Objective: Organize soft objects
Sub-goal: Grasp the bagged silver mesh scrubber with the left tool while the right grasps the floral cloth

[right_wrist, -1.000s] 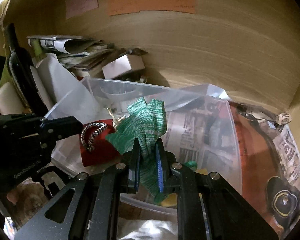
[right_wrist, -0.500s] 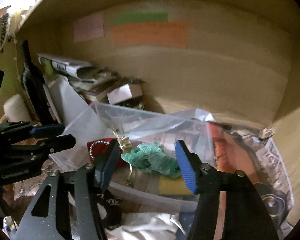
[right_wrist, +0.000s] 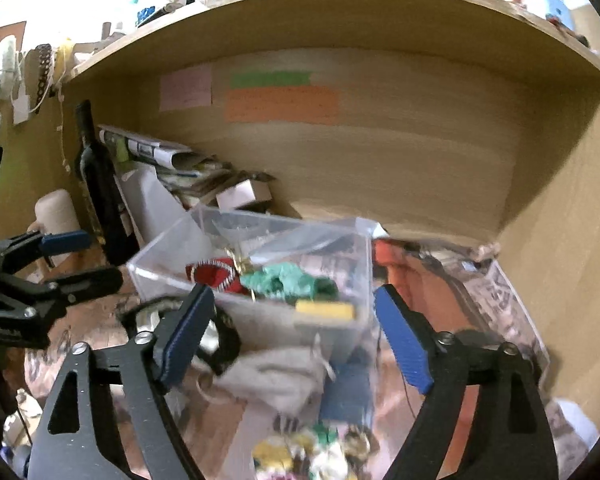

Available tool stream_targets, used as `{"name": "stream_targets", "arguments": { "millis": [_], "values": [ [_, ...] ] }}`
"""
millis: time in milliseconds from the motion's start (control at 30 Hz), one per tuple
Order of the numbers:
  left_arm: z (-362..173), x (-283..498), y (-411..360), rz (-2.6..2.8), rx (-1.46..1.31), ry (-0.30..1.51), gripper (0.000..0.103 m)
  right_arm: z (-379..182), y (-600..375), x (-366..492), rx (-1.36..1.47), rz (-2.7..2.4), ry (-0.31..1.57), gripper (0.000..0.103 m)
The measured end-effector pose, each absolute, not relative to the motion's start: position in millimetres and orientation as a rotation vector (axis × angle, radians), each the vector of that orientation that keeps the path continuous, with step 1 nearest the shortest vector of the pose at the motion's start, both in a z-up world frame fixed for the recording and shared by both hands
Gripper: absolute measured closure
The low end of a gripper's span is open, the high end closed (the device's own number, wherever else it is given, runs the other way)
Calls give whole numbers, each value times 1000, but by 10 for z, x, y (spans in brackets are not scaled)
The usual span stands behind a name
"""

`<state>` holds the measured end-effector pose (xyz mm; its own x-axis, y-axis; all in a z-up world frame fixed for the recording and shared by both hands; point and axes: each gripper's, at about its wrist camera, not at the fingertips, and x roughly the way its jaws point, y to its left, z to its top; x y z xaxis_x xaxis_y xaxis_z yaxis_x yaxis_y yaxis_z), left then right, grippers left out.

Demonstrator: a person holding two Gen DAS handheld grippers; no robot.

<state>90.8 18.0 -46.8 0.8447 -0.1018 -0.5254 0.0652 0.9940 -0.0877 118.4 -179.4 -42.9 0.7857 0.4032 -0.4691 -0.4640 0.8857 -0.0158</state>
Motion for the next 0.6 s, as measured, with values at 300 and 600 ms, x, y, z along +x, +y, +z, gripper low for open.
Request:
{"name": "stream_targets", "arguments": {
  "millis": [300, 600],
  "values": [
    [-872, 843, -24, -124, -99, 686, 7, -910, -2005, 1005, -122, 456, 618, 21],
    [-1268, 868, -191, -143, -118, 790, 7, -1242, -2104, 971, -81, 469, 729, 21]
  ]
}}
